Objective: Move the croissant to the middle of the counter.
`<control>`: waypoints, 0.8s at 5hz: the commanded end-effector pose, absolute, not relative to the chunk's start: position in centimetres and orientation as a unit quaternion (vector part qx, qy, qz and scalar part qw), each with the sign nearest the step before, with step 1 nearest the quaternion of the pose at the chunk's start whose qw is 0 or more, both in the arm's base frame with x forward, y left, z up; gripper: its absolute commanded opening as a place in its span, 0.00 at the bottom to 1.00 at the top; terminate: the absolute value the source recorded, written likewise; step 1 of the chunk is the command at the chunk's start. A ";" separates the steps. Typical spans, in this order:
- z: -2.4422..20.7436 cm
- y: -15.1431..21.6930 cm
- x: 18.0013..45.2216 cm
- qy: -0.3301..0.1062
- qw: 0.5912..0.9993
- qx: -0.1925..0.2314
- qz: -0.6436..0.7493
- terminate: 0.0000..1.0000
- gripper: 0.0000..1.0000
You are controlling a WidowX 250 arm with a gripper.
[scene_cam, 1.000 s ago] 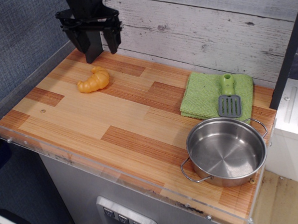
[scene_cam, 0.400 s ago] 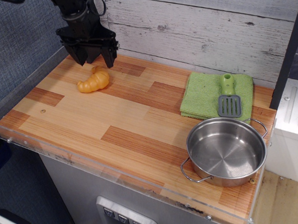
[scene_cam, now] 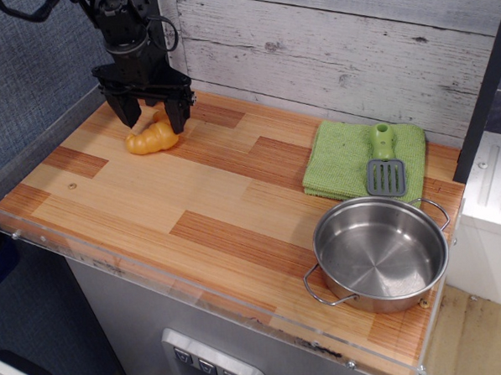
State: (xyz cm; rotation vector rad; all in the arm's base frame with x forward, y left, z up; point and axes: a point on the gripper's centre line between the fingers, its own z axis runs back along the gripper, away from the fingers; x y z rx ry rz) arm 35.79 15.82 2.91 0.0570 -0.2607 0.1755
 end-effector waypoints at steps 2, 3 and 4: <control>2.6 14.8 36.2 -0.102 0.993 0.021 0.048 0.00 1.00; 2.2 14.7 36.1 -0.103 0.993 0.020 0.045 0.00 0.00; 2.3 14.9 36.2 -0.103 0.993 0.016 0.049 0.00 0.00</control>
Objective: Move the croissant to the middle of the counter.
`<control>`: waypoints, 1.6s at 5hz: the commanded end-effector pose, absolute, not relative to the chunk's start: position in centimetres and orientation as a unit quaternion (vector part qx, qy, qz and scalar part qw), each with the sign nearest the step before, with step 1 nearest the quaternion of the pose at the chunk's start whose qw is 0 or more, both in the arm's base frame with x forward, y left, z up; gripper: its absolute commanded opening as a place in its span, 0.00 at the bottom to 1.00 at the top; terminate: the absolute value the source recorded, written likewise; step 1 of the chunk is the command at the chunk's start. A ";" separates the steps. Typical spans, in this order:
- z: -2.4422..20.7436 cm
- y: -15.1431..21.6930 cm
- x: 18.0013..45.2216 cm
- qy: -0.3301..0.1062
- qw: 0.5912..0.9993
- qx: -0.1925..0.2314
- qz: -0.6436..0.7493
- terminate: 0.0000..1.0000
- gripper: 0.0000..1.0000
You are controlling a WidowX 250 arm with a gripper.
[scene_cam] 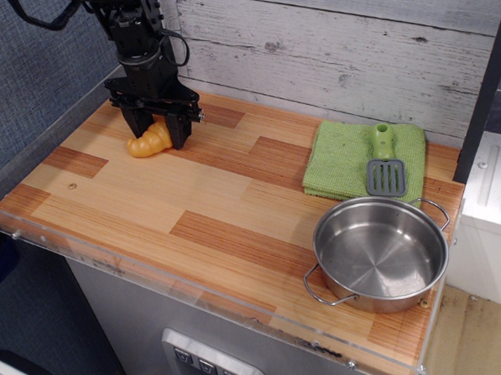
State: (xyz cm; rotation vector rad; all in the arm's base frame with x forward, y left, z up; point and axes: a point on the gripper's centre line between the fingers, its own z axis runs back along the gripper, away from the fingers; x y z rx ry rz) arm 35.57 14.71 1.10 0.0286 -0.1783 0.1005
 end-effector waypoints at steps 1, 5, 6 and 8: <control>3.5 15.4 36.5 -0.111 0.991 -0.004 0.071 0.00 0.00; 9.5 13.4 35.3 -0.166 0.986 -0.029 0.006 0.00 0.00; 9.8 12.2 33.2 -0.168 0.985 -0.038 -0.018 0.00 0.00; 8.6 8.8 29.7 -0.150 0.984 -0.061 -0.074 0.00 0.00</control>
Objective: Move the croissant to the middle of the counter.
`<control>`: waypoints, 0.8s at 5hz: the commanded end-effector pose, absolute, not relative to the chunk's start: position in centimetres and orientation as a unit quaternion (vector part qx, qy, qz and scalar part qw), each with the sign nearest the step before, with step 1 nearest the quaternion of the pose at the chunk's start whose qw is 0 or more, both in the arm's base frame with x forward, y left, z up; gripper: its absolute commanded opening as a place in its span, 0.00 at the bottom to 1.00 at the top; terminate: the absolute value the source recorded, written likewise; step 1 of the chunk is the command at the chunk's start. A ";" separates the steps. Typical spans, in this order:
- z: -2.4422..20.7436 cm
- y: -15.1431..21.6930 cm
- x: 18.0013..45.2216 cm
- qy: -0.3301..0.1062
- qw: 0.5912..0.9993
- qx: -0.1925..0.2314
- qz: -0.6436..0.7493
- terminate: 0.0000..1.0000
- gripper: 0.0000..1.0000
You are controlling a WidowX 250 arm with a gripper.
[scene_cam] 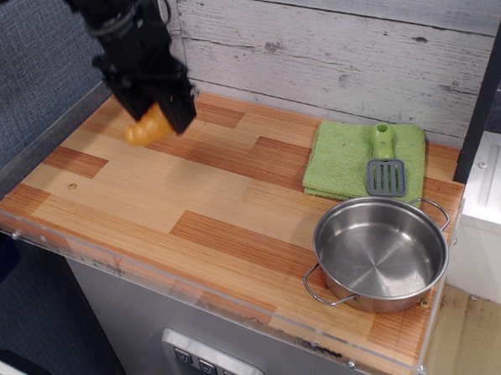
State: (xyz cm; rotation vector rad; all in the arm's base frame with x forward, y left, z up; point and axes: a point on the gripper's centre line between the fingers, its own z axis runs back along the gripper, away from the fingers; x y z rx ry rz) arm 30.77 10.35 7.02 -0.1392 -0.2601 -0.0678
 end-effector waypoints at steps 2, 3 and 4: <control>7.3 4.7 28.3 -0.141 0.978 -0.077 -0.134 0.00 0.00; 6.1 3.4 27.8 -0.132 0.976 -0.084 -0.149 0.00 0.00; 4.7 2.9 27.3 -0.116 0.976 -0.086 -0.166 0.00 0.00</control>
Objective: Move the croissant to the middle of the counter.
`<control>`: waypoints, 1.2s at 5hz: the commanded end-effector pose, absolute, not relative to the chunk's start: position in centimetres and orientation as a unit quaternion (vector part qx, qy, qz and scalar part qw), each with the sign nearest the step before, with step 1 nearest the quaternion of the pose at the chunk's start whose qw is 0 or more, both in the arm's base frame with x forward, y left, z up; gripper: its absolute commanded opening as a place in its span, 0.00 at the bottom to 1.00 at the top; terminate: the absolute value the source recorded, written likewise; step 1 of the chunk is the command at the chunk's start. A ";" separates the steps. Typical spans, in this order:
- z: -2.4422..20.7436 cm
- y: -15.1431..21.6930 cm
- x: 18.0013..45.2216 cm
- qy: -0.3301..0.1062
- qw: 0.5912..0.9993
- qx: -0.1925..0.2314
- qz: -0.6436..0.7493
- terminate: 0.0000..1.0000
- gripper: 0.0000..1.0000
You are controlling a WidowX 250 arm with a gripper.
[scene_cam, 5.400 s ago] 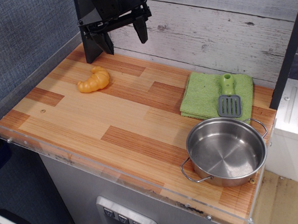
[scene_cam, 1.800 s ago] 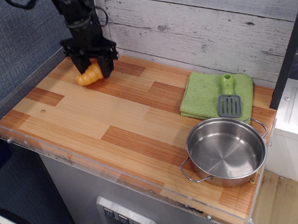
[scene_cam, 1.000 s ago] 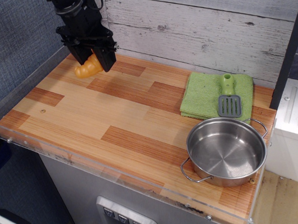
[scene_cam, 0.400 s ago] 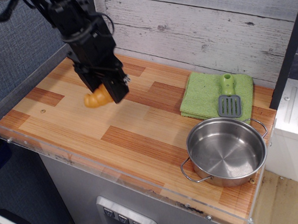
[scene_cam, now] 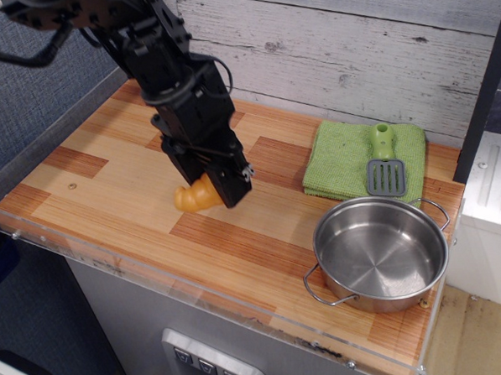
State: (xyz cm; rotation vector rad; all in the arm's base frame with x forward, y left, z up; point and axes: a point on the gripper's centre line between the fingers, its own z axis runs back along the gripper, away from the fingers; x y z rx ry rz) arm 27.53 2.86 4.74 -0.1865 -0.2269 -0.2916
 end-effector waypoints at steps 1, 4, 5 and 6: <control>3.5 3.0 26.9 -0.110 0.977 -0.069 -0.171 0.00 0.00; 0.1 2.6 27.0 -0.095 0.974 -0.063 -0.198 0.00 0.00; 0.3 2.7 26.8 -0.086 0.980 -0.051 -0.171 0.00 1.00; 0.4 2.6 26.9 -0.086 0.981 -0.053 -0.166 0.00 1.00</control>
